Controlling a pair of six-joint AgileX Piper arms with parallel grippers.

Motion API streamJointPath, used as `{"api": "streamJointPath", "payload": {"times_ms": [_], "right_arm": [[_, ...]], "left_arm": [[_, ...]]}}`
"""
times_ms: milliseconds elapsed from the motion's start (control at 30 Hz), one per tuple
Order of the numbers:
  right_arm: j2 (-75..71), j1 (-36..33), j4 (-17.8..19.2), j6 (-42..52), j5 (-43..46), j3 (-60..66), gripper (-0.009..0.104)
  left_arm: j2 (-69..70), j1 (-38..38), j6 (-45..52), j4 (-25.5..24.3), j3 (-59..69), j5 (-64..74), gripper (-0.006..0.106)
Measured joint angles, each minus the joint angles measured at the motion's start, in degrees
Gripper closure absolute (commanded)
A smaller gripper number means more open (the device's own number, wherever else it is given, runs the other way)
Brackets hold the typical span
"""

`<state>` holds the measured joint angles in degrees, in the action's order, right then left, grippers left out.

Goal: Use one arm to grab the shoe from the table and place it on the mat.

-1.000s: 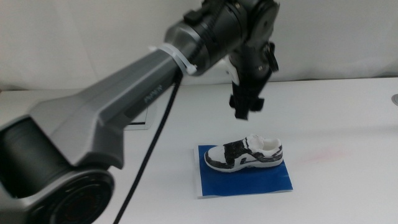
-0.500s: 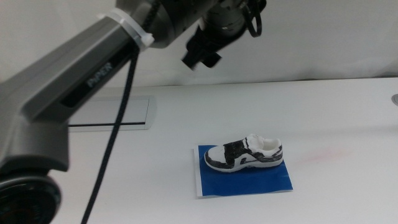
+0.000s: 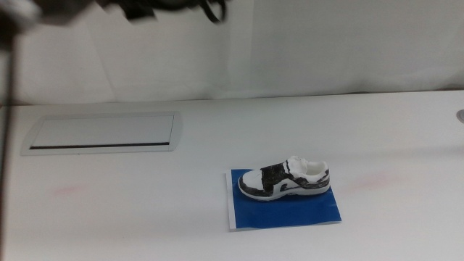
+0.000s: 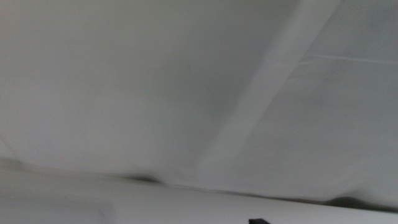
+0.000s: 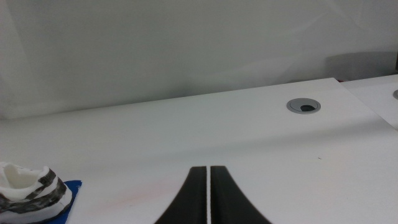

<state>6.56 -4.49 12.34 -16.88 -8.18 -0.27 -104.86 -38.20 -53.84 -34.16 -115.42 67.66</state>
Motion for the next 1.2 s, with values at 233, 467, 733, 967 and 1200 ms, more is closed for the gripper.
{"api": "streamJointPath", "payload": {"times_ms": [233, 467, 733, 967, 1200], "right_arm": [[0.0, 0.0, 0.0, 0.0, 0.0, 0.0, 0.098], [0.0, 0.0, 0.0, 0.0, 0.0, 0.0, 0.098], [0.0, 0.0, 0.0, 0.0, 0.0, 0.0, 0.098], [0.0, 0.0, 0.0, 0.0, 0.0, 0.0, 0.098], [0.0, 0.0, 0.0, 0.0, 0.0, 0.0, 0.098]], "left_arm": [[8.7, 4.1, 19.4, -0.3, 0.1, -2.4, 0.029], [20.8, 11.5, 30.2, 3.9, 9.2, -9.3, 0.029], [39.6, 21.4, 32.8, 7.7, 31.9, -24.0, 0.029], [57.5, 27.8, 32.8, 8.4, 53.2, -33.7, 0.029], [77.5, 30.9, 30.5, 8.7, 73.6, -41.0, 0.029]]}}
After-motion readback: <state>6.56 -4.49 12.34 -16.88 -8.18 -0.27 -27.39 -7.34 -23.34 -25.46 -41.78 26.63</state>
